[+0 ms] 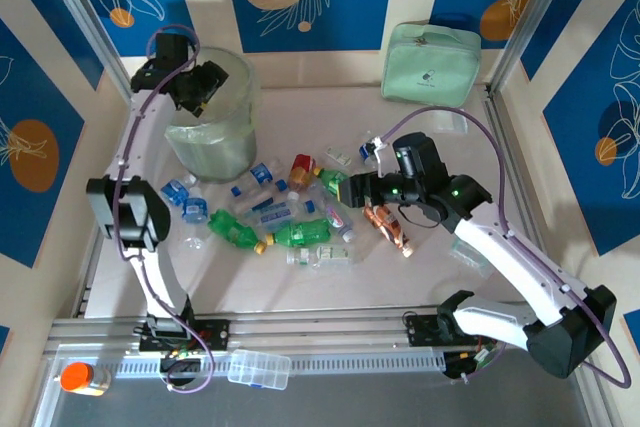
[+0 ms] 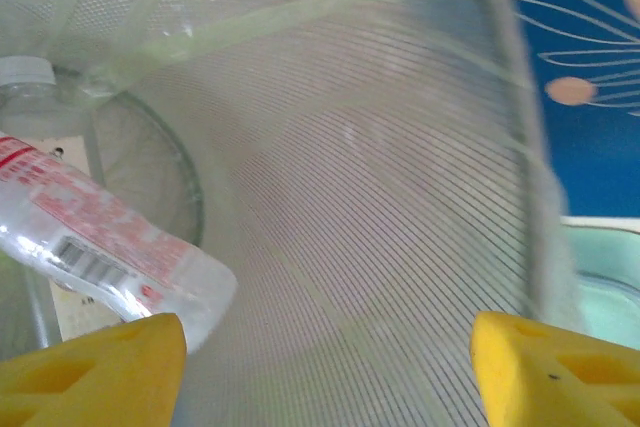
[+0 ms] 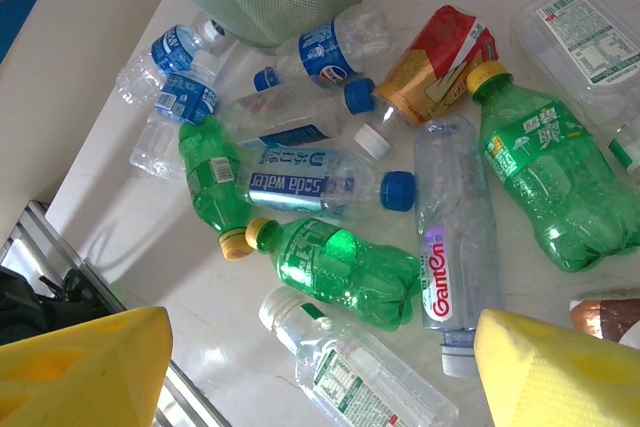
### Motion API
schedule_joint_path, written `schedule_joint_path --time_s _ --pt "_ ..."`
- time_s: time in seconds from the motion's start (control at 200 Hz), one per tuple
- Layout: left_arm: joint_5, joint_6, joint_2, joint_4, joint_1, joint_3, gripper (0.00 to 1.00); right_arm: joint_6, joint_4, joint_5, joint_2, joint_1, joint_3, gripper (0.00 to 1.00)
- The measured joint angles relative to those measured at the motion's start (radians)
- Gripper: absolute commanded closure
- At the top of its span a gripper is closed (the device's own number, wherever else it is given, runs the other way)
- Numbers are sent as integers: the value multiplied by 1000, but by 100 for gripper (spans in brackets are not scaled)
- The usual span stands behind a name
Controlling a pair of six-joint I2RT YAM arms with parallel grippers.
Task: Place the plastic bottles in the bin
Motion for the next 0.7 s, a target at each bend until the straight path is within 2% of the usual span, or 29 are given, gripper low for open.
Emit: schedule_joint_path --time_s 0.11,0.175,0.31,0.385,0.59,0.7 --pt "37 0 -100 23 0 -64 25 0 -2 35 0 28 6 20" --pt "47 2 -160 32 -5 -110 25 -4 -4 50 -1 53 6 23" --pt "9 57 -296 26 -51 -197 25 -45 -4 48 -8 90 6 29" --pt "-39 103 -377 18 -119 -234 26 -71 -14 44 -8 109 10 32" --pt "-159 170 -595 -1 -376 -431 27 -110 -59 42 6 157 23 36" --pt "-212 201 -635 -43 -454 -515 27 -117 -87 43 19 164 23 36"
